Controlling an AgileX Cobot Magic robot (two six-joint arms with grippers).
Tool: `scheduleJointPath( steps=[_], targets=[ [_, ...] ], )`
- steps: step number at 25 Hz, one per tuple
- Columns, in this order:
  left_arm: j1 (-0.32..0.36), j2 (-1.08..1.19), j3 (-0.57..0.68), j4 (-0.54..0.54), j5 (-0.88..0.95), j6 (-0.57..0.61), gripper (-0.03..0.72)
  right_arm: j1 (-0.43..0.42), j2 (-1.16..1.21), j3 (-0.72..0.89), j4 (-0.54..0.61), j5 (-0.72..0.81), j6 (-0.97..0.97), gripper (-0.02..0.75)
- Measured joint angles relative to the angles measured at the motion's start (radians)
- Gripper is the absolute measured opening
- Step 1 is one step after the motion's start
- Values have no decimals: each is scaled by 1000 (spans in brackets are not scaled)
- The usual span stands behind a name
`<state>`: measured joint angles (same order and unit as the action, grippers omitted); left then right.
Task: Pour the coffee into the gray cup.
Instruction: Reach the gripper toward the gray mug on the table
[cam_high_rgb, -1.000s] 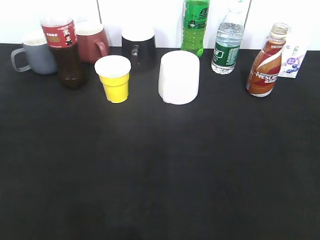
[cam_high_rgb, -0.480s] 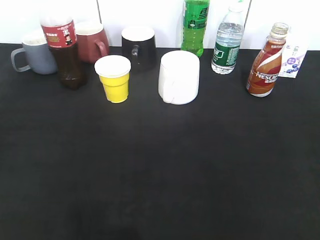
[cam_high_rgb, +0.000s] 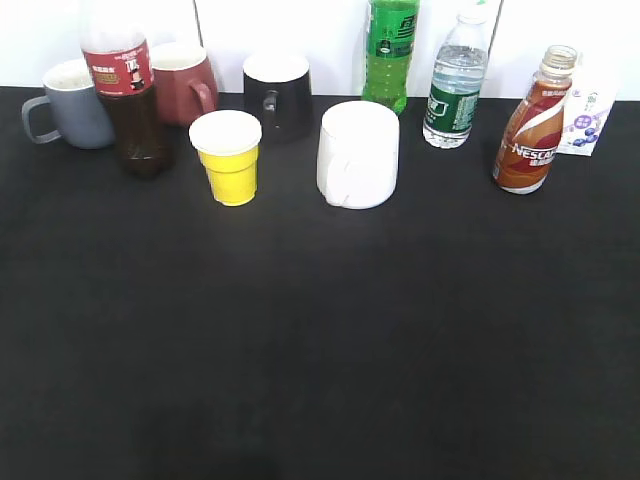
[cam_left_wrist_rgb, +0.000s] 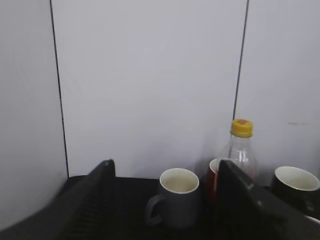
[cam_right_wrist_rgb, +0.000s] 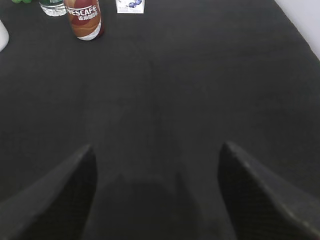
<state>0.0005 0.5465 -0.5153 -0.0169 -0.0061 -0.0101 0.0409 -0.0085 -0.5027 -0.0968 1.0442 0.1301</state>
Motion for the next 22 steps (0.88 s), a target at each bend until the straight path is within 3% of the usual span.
scheduleJointPath(
  steps=[13,22],
  targets=[
    [0,1070,-3,0,-777,0,482,0,0,0,0,0,0,591],
    [15,1409,-311,-16,-811,0,459,0,0,0,0,0,0,591]
  ],
)
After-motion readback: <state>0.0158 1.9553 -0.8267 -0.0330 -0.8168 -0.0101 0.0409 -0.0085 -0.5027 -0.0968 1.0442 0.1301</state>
